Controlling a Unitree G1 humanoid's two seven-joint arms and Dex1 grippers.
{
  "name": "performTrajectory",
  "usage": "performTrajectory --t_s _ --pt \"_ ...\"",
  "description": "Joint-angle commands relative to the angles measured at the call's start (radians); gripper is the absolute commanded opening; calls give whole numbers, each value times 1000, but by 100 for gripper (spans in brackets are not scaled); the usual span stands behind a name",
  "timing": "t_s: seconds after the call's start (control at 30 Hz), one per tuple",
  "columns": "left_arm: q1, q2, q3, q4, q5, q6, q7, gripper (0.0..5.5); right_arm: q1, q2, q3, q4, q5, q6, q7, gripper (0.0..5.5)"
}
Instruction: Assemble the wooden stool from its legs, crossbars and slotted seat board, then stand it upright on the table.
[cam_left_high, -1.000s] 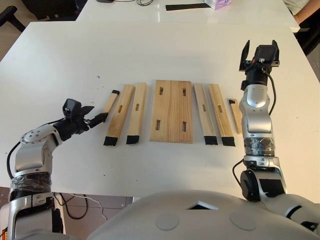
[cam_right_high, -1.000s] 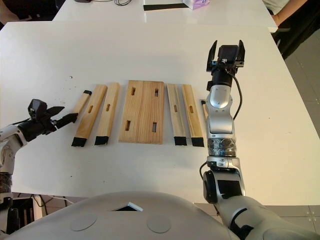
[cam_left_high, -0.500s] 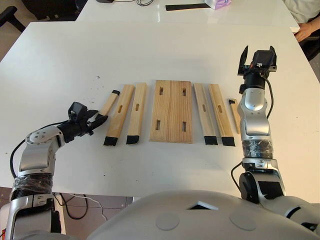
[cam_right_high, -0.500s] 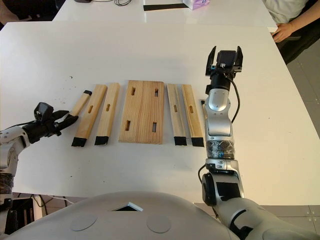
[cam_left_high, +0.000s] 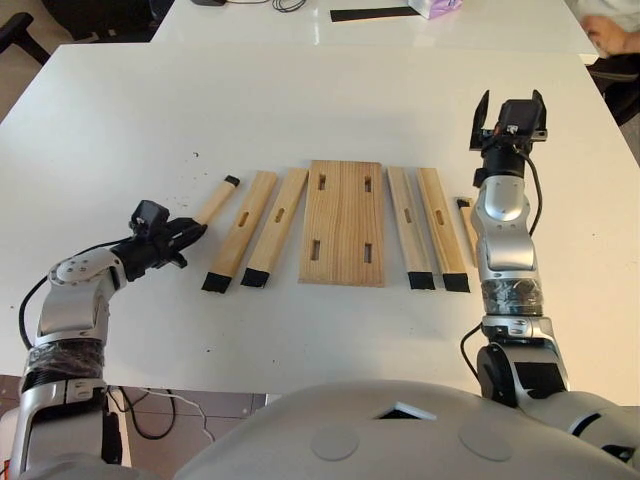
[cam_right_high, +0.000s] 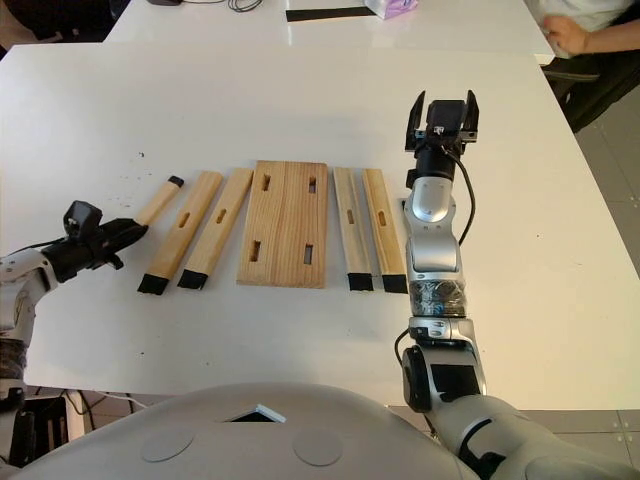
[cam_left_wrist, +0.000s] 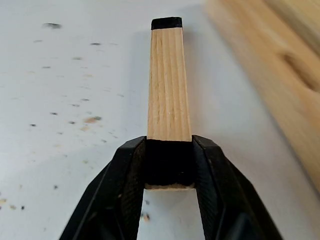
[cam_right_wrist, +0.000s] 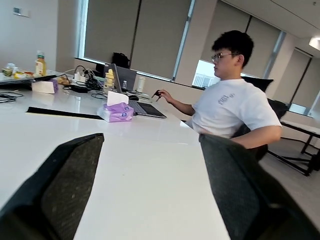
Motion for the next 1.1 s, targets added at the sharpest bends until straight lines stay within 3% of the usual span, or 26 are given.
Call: performTrajectory --t_s 0.03,0.13,0.23,0.4,0.57,0.8,1.1 --pt "-185 -60 101 -40 -110 32 90 133 -70 -29 25 11 24 -17 87 352" --pt "-261 -145 119 -172 -207 80 156 133 -115 -25 19 0 97 18 179 352" --pt "-234 -225 97 -325 -301 106 163 133 -155 -7 6 -51 321 144 389 352" --pt "-130 -263 70 -479 -398 156 117 133 -157 -107 -2 -136 562 335 705 352" --pt "-102 -280 42 -543 -437 172 108 133 -164 -180 -25 -191 767 537 890 352" --pt "-108 -261 -15 -645 -513 207 19 133 -276 -258 -68 -181 1018 823 1009 352" --pt "-73 -268 -77 -727 -577 240 -25 133 -268 -287 -26 -312 1148 964 1087 352"
